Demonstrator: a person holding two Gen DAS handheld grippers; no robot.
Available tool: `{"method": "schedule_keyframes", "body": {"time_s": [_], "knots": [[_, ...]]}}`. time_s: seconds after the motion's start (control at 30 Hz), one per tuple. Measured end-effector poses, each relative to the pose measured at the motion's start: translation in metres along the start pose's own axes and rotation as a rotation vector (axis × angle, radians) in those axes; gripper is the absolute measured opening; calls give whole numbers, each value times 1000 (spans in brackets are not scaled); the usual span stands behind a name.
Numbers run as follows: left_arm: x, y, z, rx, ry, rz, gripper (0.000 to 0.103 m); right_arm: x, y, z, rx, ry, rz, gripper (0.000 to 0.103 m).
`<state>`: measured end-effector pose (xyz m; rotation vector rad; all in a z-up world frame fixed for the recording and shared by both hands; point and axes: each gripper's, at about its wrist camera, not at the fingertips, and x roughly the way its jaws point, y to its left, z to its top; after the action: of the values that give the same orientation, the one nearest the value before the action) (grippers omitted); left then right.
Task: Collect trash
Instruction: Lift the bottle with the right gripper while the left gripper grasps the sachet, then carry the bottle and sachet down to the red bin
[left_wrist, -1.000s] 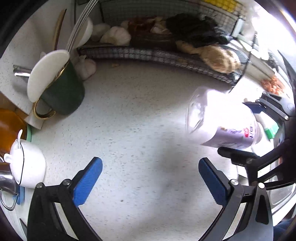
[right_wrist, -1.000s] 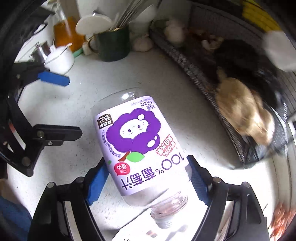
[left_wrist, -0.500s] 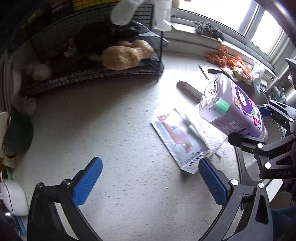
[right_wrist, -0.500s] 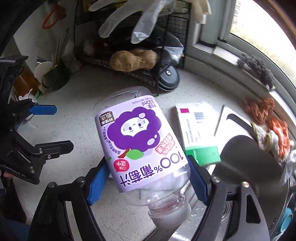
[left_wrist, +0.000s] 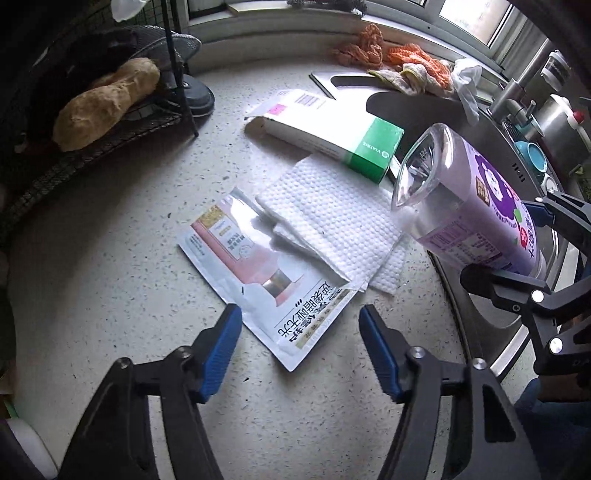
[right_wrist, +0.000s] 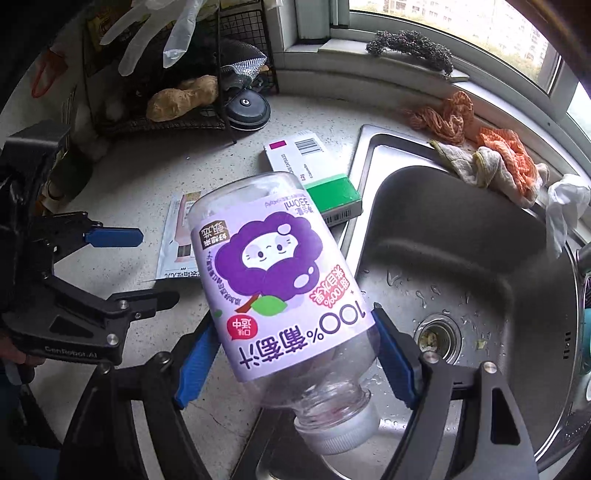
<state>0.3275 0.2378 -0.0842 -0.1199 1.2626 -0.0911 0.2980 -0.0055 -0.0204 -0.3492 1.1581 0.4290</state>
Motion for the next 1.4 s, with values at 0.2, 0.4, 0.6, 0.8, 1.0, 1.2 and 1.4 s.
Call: {"method": "schedule_keyframes", "body": {"time_s": [0.2,0.4,0.6,0.8,1.0,1.2,1.4], "knots": [[9,-8,-2,32,25,-22,12,0,-6,-12,18,14,0,78],[11,-14,-3,5,24,-23,7,-3,-10,-16,16,9,6,77],[1,-27,-22,-28,24,17,3,-10,-12,-28,8,10,35,77],[-17,-45,-54,-99,11,43,1,-19,-9,-49,-34,16,88,77],[-42,-67,-94,-204,-25,106,1,-36,-5,-82,-102,7,130,77],[-60,-110,-130,-221,-57,151,1,-62,-14,-128,-126,-19,163,77],[-73,-173,-160,-204,-95,150,1,-95,-33,-179,-119,-48,153,77]]}}
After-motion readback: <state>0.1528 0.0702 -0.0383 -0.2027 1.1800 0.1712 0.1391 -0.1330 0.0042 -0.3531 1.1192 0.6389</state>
